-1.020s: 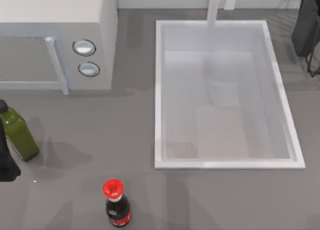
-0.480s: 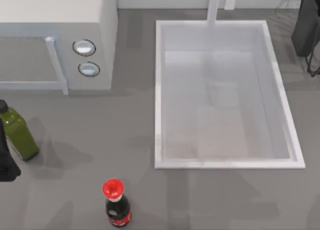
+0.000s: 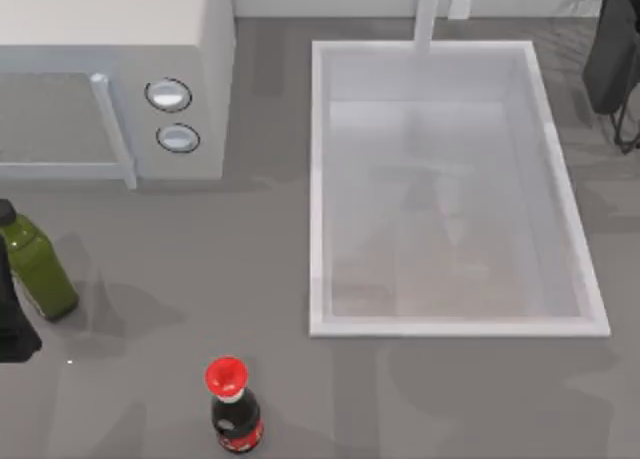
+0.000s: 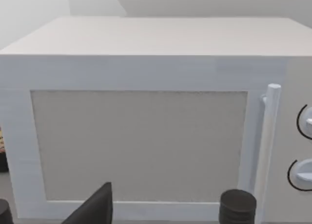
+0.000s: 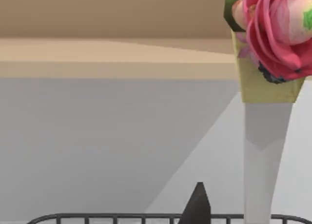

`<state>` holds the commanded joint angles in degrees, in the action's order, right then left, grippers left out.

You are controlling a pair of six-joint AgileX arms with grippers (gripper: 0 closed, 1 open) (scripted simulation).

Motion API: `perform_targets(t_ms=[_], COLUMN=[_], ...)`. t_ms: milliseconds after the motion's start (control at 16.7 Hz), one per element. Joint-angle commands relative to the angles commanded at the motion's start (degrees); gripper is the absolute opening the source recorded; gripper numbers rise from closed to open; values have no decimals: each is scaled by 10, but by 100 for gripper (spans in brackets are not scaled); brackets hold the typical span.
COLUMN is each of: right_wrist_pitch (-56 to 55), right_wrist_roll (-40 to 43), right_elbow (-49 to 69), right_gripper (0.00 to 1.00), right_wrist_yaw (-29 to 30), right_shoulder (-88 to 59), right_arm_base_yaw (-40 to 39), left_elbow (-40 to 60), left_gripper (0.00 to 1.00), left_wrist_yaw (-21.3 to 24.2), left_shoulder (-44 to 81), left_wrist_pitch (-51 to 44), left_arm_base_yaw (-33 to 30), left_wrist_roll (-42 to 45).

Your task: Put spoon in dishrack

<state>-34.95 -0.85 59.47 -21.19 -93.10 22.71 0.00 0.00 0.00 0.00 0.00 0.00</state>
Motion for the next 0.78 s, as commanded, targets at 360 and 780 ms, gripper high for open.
perform_targets(t_ms=[360, 780], right_wrist_pitch=[-122, -122], right_wrist_roll=[-1, -1], right_elbow=[-34, -34], right_gripper=[0, 23], right_wrist_yaw=[53, 53], right_shoulder=[-99, -99], right_arm_base_yaw=[-51, -51], left_elbow=[0, 0], left_gripper=[100, 100], left_wrist_yaw=[0, 0], left_shoulder=[0, 0], left_wrist_pitch=[0, 0], left_arm_base_yaw=[0, 0], left_wrist_roll=[0, 0])
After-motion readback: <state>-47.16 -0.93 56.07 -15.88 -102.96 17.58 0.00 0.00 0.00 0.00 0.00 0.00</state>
